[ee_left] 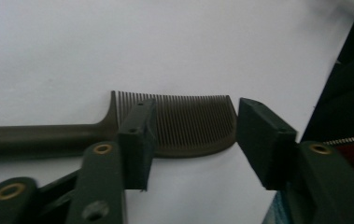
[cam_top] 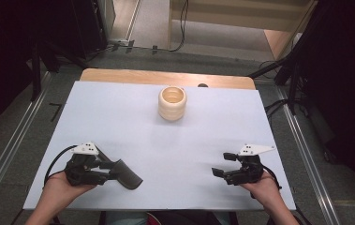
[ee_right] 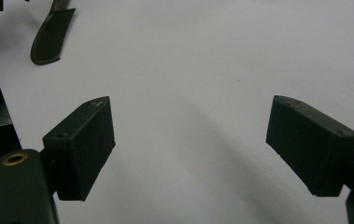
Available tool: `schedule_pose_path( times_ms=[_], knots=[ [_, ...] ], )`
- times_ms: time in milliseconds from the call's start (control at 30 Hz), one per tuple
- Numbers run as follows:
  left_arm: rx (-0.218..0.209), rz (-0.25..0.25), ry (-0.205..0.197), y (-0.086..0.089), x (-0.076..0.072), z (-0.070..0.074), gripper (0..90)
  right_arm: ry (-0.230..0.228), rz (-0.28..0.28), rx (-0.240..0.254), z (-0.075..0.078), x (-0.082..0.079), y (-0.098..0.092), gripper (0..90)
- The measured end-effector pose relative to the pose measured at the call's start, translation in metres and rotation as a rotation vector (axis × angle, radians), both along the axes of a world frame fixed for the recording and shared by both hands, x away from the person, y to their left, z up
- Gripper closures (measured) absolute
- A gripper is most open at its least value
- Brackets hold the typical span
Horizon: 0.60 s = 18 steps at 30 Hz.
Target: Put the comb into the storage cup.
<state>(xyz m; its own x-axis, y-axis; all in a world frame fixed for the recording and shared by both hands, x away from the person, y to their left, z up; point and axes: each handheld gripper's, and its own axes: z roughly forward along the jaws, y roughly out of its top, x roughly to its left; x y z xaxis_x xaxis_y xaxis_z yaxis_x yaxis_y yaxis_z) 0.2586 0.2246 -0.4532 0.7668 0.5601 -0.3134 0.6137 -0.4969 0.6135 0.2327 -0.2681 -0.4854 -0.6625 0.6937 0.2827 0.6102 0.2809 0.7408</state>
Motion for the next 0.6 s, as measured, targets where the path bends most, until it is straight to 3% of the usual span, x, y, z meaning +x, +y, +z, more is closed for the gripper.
schedule_pose_path(
  times_ms=[33, 100, 233, 300, 400, 600],
  knots=[
    [0.006, 0.000, 0.004, -0.001, -0.001, 0.000, 61.1, 0.001, 0.001, -0.002, 0.000, 0.000, 0.000, 13.6],
    [0.038, -0.017, -0.006, -0.003, -0.003, 0.001, 65.3, 0.003, 0.001, -0.003, 0.000, 0.000, 0.001, 13.7],
    [0.078, -0.078, -0.026, -0.004, -0.007, 0.000, 90.0, 0.000, 0.004, -0.005, -0.001, 0.001, 0.001, 13.7],
    [0.088, -0.099, -0.025, -0.004, -0.008, -0.001, 90.0, 0.003, 0.003, -0.003, 0.000, 0.001, 0.001, 13.7],
    [0.139, -0.121, -0.013, -0.005, -0.008, -0.008, 90.0, 0.003, 0.002, -0.006, 0.000, 0.002, 0.001, 13.6],
    [0.157, -0.146, -0.014, -0.010, -0.008, -0.014, 90.0, -0.002, 0.003, -0.009, -0.001, 0.003, 0.001, 13.7]
  ],
)
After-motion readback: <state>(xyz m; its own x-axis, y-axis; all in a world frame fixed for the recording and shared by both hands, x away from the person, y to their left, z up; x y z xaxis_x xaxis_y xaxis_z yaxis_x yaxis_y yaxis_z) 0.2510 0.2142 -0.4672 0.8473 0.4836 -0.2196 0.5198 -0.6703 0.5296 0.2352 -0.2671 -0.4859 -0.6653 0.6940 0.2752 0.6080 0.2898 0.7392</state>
